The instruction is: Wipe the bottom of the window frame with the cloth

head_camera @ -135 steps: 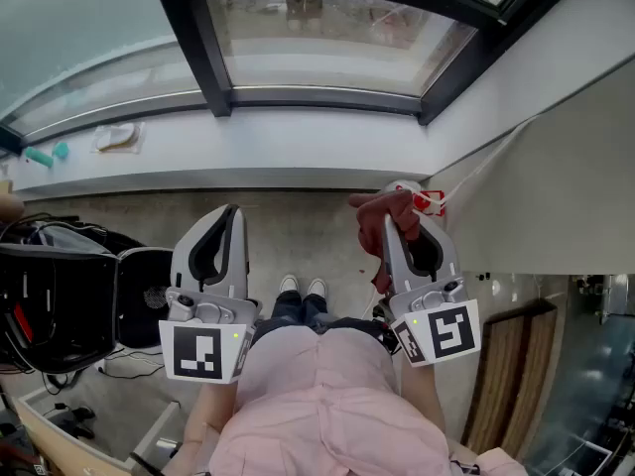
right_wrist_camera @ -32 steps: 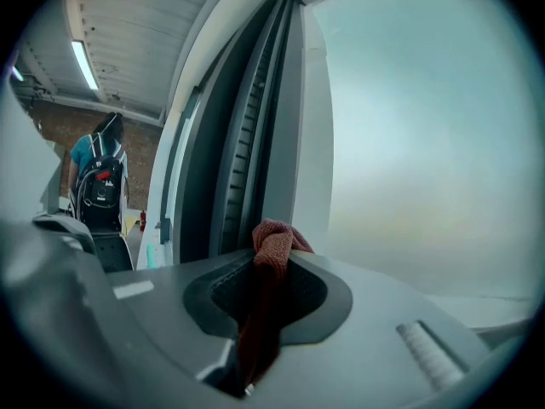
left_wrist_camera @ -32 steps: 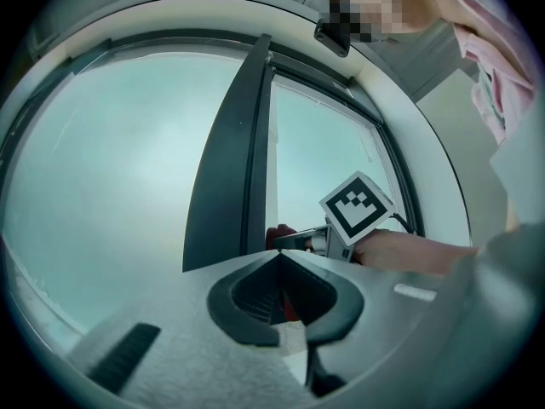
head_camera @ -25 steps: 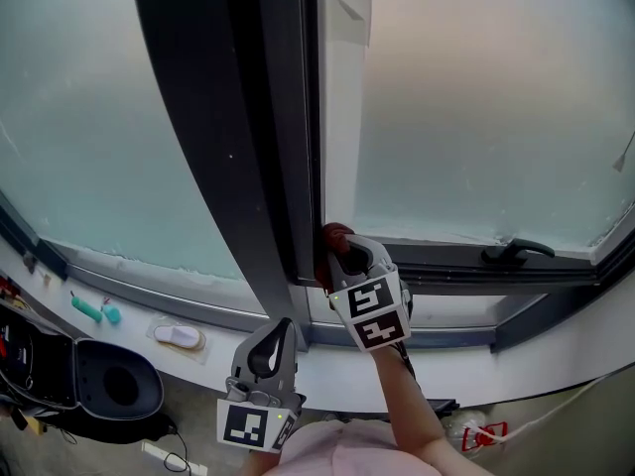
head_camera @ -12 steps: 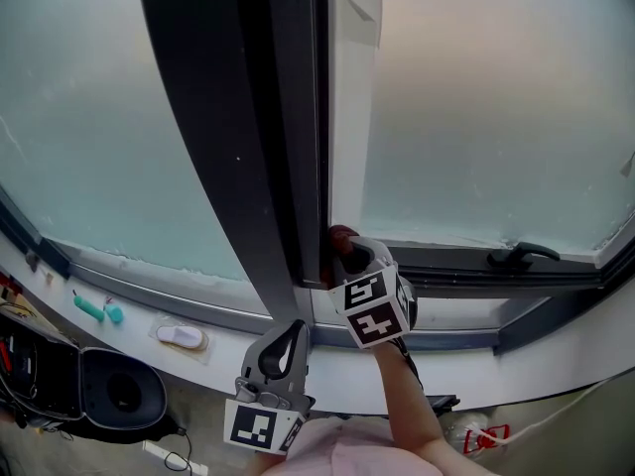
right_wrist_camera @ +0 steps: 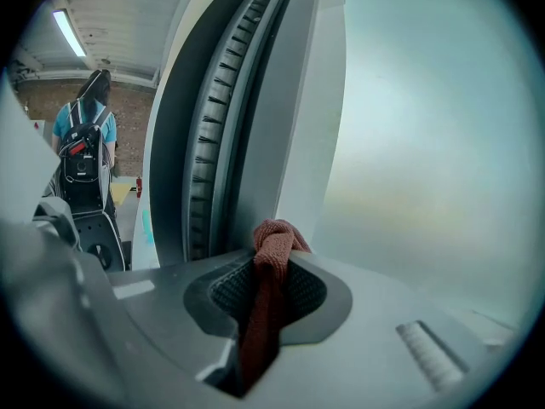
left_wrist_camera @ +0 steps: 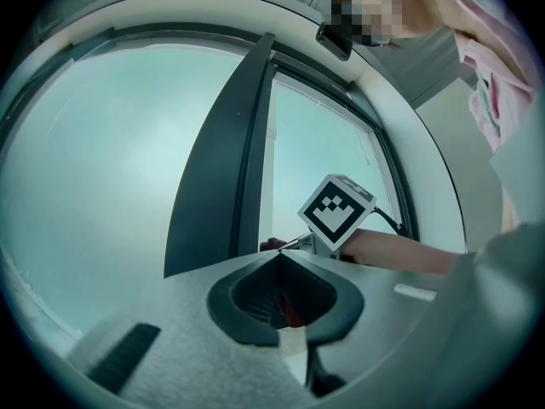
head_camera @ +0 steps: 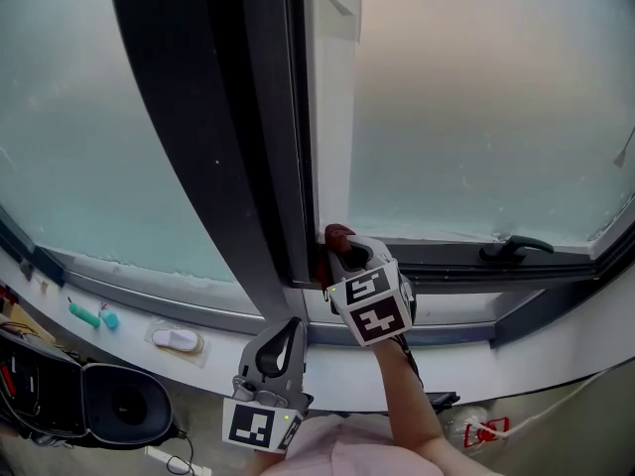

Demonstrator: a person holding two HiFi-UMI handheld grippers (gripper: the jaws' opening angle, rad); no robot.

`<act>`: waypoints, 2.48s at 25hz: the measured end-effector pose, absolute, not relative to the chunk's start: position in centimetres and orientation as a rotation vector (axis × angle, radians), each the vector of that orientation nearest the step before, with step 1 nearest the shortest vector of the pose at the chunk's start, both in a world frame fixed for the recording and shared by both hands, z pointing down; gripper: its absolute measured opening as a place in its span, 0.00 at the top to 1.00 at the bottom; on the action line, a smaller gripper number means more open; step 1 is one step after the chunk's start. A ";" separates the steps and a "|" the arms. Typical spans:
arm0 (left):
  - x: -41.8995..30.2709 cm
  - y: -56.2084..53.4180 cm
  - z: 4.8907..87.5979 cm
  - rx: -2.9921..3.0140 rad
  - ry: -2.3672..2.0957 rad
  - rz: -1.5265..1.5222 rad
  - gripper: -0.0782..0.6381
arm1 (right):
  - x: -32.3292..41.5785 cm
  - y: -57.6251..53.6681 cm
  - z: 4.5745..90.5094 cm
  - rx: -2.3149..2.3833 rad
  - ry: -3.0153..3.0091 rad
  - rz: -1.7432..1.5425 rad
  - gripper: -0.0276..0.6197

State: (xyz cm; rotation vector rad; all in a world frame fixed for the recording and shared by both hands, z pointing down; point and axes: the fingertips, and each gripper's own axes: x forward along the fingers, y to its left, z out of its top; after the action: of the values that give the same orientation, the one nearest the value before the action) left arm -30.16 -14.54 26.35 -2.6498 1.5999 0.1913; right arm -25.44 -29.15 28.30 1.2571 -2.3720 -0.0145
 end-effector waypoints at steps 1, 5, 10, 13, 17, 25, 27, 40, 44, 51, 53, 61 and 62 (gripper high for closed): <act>-30.1 -14.6 26.4 -2.650 1.601 0.191 0.89 | -25.3 -29.2 28.3 1.261 -2.373 -0.005 0.87; -30.2 -14.8 26.6 -2.654 1.609 0.192 0.89 | -24.6 -29.3 28.3 1.268 -2.372 0.013 0.87; -29.6 -14.7 26.6 -2.656 1.600 0.189 0.89 | -23.7 -29.2 28.4 1.275 -2.368 0.047 0.87; -29.0 -14.6 26.6 -2.661 1.598 0.196 0.89 | -22.8 -29.3 28.5 1.279 -2.371 0.078 0.87; -28.1 -14.4 26.4 -2.645 1.612 0.209 0.89 | -21.8 -29.4 28.6 1.271 -2.370 0.071 0.87; -25.9 -14.5 25.6 -2.645 1.601 0.194 0.89 | -19.1 -29.3 28.7 1.259 -2.354 0.207 0.87; -25.2 -14.6 25.8 -2.660 1.589 0.187 0.89 | -18.7 -29.2 28.7 1.253 -2.363 0.228 0.87; -22.8 -14.7 25.9 -2.682 1.553 0.173 0.89 | -15.9 -29.1 28.7 1.288 -2.352 0.223 0.87; -22.2 -14.6 25.9 -2.686 1.544 0.175 0.89 | -15.2 -29.0 28.7 1.297 -2.355 0.228 0.87; -21.6 -14.4 25.9 -2.689 1.543 0.173 0.89 | -14.3 -28.9 28.7 1.309 -2.351 0.235 0.87; -21.4 -14.4 25.9 -2.688 1.541 0.175 0.89 | -14.1 -28.9 28.7 1.311 -2.351 0.235 0.87; -21.0 -14.4 26.0 -2.686 1.541 0.175 0.89 | -13.2 -28.6 28.8 1.318 -2.350 0.260 0.87; -20.9 -14.4 26.0 -2.688 1.537 0.175 0.89 | -13.1 -28.6 28.7 1.320 -2.354 0.265 0.87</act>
State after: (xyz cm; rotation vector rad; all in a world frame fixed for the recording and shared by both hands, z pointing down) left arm -20.90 -14.40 26.00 -2.6882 1.5371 0.1749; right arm -13.06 -28.61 28.75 1.3205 -2.3542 0.2648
